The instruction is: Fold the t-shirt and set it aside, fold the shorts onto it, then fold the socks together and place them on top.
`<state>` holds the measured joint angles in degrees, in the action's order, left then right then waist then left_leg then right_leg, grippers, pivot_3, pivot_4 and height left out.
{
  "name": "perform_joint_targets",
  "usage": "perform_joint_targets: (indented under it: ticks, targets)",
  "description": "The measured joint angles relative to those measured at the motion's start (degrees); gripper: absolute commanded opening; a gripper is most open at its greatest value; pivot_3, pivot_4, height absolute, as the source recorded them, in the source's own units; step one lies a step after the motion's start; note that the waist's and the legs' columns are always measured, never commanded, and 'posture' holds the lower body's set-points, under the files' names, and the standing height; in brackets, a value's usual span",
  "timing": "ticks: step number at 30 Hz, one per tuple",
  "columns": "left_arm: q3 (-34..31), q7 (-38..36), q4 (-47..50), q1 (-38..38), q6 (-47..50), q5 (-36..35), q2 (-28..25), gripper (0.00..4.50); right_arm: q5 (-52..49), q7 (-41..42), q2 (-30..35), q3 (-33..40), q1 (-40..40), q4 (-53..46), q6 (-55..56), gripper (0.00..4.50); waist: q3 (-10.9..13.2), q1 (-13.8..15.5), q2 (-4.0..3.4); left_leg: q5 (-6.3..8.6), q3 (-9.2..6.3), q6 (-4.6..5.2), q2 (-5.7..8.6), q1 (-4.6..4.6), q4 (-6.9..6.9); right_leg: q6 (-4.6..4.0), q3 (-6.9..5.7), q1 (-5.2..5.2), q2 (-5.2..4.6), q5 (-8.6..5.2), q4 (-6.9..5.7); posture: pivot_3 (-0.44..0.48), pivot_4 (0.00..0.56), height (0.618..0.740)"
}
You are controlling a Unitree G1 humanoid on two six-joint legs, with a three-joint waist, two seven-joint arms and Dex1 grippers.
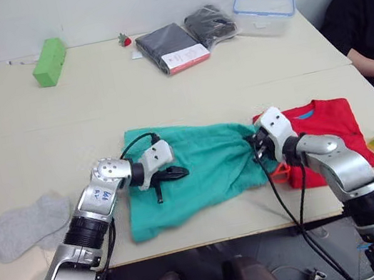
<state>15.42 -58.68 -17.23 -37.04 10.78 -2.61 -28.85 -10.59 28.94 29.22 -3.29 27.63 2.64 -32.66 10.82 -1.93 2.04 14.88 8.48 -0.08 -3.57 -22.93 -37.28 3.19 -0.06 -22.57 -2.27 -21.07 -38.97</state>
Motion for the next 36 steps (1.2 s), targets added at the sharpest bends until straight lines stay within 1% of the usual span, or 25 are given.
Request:
perform_joint_targets:
  ticks: [2, 4, 6, 9, 11, 13, 16, 19, 20, 21, 22, 23, 25, 26, 28, 32, 36]
  targets:
    - [-0.8, 1.9, -2.4, -0.9, -1.2, 0.6, -0.1, 0.0, -0.5, -0.9, -0.7, 1.7, 0.2, 0.1, 0.1, 0.05, 0.0, 0.3, -0.02, -0.02, -0.03, 0.03, 0.03, 0.0, 0.06, 0.0, -0.03, 0.01, -0.03, 0.04, -0.01, 0.0, 0.15, 0.74]
    - [-1.7, 3.1, -4.1, -1.3, -2.3, 0.6, -0.2, 0.0, -2.3, 0.3, -0.6, 3.6, -0.5, -1.7, -0.1, 0.05, 0.0, 0.3, -0.04, 0.0, -0.03, 0.05, 0.03, -0.01, 0.07, 0.01, -0.03, 0.01, -0.04, 0.05, 0.01, 0.0, 0.15, 0.74]
    - [-2.6, 3.5, -5.1, -1.4, -2.9, 0.6, -0.3, 0.0, -5.6, 2.9, -0.1, 5.5, -2.8, -6.8, -1.1, 0.05, 0.0, 0.3, -0.04, 0.01, -0.04, 0.03, 0.01, -0.01, 0.11, 0.01, -0.04, 0.01, -0.03, 0.04, 0.03, 0.0, 0.15, 0.74]
    - [-3.8, 3.5, -5.3, -1.2, -2.4, -0.3, -0.1, 0.0, -13.5, 7.6, 2.5, 8.8, -8.4, -18.6, -5.6, 0.05, 0.0, 0.3, -0.06, 0.02, -0.08, 0.01, 0.0, -0.05, 0.19, 0.01, -0.09, -0.02, -0.02, 0.04, 0.08, 0.0, 0.15, 0.74]
    - [-4.6, 2.6, -4.4, -0.6, -0.8, -1.8, 0.1, 0.0, -19.0, 9.1, 4.6, 11.6, -11.9, -26.0, -10.3, 0.05, 0.0, 0.3, -0.06, 0.02, -0.09, 0.02, -0.01, -0.12, 0.18, 0.01, -0.09, -0.03, -0.02, 0.04, 0.11, 0.0, 0.15, 0.74]
    - [-5.2, 1.0, -1.4, 0.1, 1.4, -4.0, 0.8, 0.0, -24.1, 9.0, 6.5, 15.2, -15.7, -31.7, -15.3, 0.05, 0.0, 0.3, -0.06, 0.03, -0.11, 0.03, 0.0, -0.15, 0.17, 0.01, -0.12, -0.03, -0.04, 0.04, 0.13, 0.0, 0.15, 0.74]
    - [-5.1, -1.8, 6.1, 1.0, 4.6, -7.6, 2.0, 0.0, -31.1, 4.8, 6.6, 21.9, -22.1, -38.6, -23.9, 0.63, 0.0, 0.4, -0.06, 0.02, -0.18, 0.03, 0.0, -0.16, 0.18, 0.01, -0.14, 0.01, -0.04, 0.04, 0.18, 0.0, 0.15, 0.74]
    - [-2.8, -2.7, 9.5, 0.9, 5.5, -8.2, 4.0, 0.0, -38.6, -3.1, 2.2, 28.1, -28.2, -43.0, -31.4, 1.64, 0.0, 0.4, -0.06, 0.01, -0.2, 0.02, 0.01, -0.13, 0.19, 0.01, -0.14, 0.06, -0.03, 0.04, 0.19, 0.0, 0.15, 0.74]
    - [-1.8, -2.8, 9.6, 0.8, 5.3, -7.8, 4.5, 0.0, -40.6, -5.3, 0.8, 28.8, -30.1, -44.0, -33.0, 2.02, 0.0, 0.4, -0.06, 0.01, -0.2, 0.01, 0.01, -0.13, 0.18, 0.01, -0.14, 0.06, -0.02, 0.04, 0.18, 0.0, 0.15, 0.74]
    - [-0.5, -2.8, 9.1, 0.7, 4.7, -6.8, 5.2, 0.0, -42.6, -7.8, -0.6, 29.4, -32.1, -45.4, -34.5, 2.31, 0.0, 0.4, -0.07, 0.0, -0.2, 0.01, 0.01, -0.13, 0.21, 0.01, -0.12, 0.05, -0.01, 0.04, 0.19, 0.0, 0.15, 0.74]
    - [1.1, -2.6, 7.3, 0.0, 3.4, -5.3, 6.1, 0.0, -44.6, -10.5, -2.2, 29.9, -34.0, -46.6, -35.7, 2.71, 0.0, 0.3, -0.07, 0.0, -0.19, 0.01, 0.01, -0.12, 0.2, 0.01, -0.1, 0.05, 0.01, 0.04, 0.19, 0.0, 0.15, 0.74]
    - [2.5, -2.4, 5.4, -0.7, 2.1, -3.9, 6.5, 0.0, -45.9, -12.9, -3.6, 30.2, -35.0, -47.3, -36.6, 2.97, 0.0, 0.1, -0.07, 0.0, -0.15, 0.01, 0.0, -0.12, 0.2, 0.01, -0.05, 0.01, 0.04, 0.04, 0.17, 0.0, 0.15, 0.74]
    - [4.6, -1.4, 0.0, -2.2, -1.4, -0.7, 7.2, 0.0, -48.6, -18.2, -7.1, 30.8, -36.4, -47.3, -37.7, 3.61, 0.0, -0.1, -0.09, 0.0, -0.14, 0.0, 0.0, -0.08, 0.22, 0.01, -0.01, 0.0, 0.07, 0.04, 0.16, 0.0, 0.15, 0.74]
    - [5.1, -0.8, -3.2, -2.9, -3.1, 0.7, 7.5, 0.0, -50.3, -21.1, -9.0, 30.8, -37.2, -47.0, -38.0, 4.0, 0.0, -0.1, -0.09, 0.0, -0.14, 0.0, -0.01, -0.1, 0.25, 0.01, 0.0, -0.04, 0.08, 0.04, 0.16, 0.0, 0.15, 0.74]
    - [5.2, -0.7, -6.2, -4.1, -6.1, 1.1, 7.8, 0.0, -53.6, -25.0, -11.3, 30.7, -38.0, -45.7, -38.5, 4.47, -0.1, 0.0, -0.07, 0.0, -0.16, 0.01, -0.02, -0.1, 0.28, 0.01, -0.01, -0.02, 0.07, 0.04, 0.18, 0.0, 0.15, 0.74]
    - [4.8, -0.8, -9.0, -5.8, -8.4, 2.1, 7.5, 0.0, -59.2, -31.4, -16.5, 29.8, -36.7, -41.5, -35.9, 4.47, -0.1, -0.2, -0.05, 0.04, -0.12, 0.07, -0.02, -0.09, 0.27, 0.01, 0.0, -0.01, 0.07, 0.04, 0.19, 0.0, 0.15, 0.74]
    - [4.4, -1.1, -9.3, -5.9, -8.4, 2.3, 7.4, 0.0, -62.9, -36.2, -20.6, 28.5, -31.7, -35.1, -32.3, 4.47, -0.1, -0.5, 0.03, 0.03, -0.13, 0.06, -0.04, -0.06, 0.27, 0.01, 0.0, 0.0, 0.08, 0.04, 0.16, 0.0, 0.15, 0.74]
